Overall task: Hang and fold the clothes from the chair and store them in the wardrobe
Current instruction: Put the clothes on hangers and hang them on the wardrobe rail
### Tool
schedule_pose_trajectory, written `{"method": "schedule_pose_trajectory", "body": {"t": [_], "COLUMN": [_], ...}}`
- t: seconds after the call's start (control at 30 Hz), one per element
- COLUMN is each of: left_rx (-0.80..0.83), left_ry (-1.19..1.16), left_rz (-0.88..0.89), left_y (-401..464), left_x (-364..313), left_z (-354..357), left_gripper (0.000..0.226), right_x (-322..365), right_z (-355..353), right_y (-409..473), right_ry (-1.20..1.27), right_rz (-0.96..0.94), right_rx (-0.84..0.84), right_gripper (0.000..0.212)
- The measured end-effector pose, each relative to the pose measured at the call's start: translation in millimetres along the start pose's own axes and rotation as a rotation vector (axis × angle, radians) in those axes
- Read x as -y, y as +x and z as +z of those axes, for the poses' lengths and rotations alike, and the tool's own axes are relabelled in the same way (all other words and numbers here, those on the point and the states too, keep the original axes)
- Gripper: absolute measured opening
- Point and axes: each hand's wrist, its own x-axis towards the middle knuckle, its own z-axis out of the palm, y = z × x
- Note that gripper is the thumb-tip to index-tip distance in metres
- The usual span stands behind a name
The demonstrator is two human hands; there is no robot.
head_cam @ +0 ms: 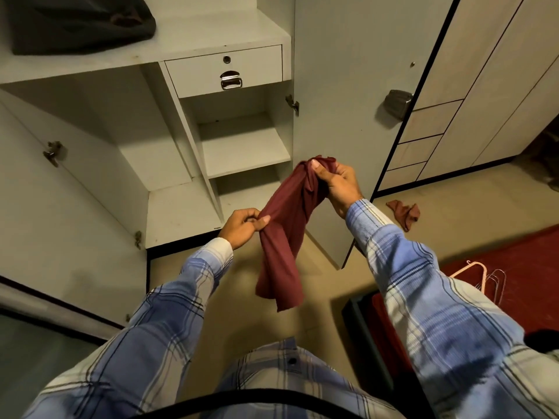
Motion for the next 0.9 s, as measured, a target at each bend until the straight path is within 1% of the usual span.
{"method": "schedule_pose_trajectory", "body": {"t": [0.1,0.17,0.27,0.4,0.47,0.53,0.6,0.7,0.8,0.83,0.9], "left_rx": [-0.157,-0.215,-0.224,-0.161,-0.15,-0.161,-0.139,0.005,0.153,0.195,0.271], "left_ry": [-0.172,-0.21,-0.165,-0.024,0.044,0.06,-0.004,-0.082,-0.041,-0.043,0.028], "left_rz": [0.045,0.089,0.179,0.269,0.293,0.272,0.222,0.145,0.039,-0.005,-0.036], "left_y": [-2,0,6,13,17,18,13,6,1,-1,-4], "left_x": [-7,-16,-29,-43,-47,-49,-48,-37,-24,-21,-16], "left_z": [-3,-2,1,8,10,9,9,2,-7,-9,-11], "left_gripper": [0.012,0.009,0.01,0.016,0.015,0.014,0.015,0.011,0.006,0.009,0.014], "right_x": [-5,-8,-8,-14,-16,-18,-20,-18,-11,-9,-6], "right_z": [-10,-14,-10,3,10,14,14,12,10,9,6], "right_y": [2,1,-4,-10,-12,-13,-11,-11,-12,-12,-12], "right_ry": [-0.077,-0.152,-0.204,-0.222,-0.244,-0.27,-0.243,-0.083,0.057,0.082,0.135], "right_rz": [0.001,0.029,0.078,0.146,0.169,0.159,0.137,0.131,0.126,0.125,0.125], "right_rx": [-0.012,0.039,0.202,0.47,0.527,0.518,0.468,0.365,0.306,0.292,0.263], "right_gripper": [0.011,0.015,0.005,0.011,0.013,0.014,0.012,0.01,0.015,0.014,0.011]}}
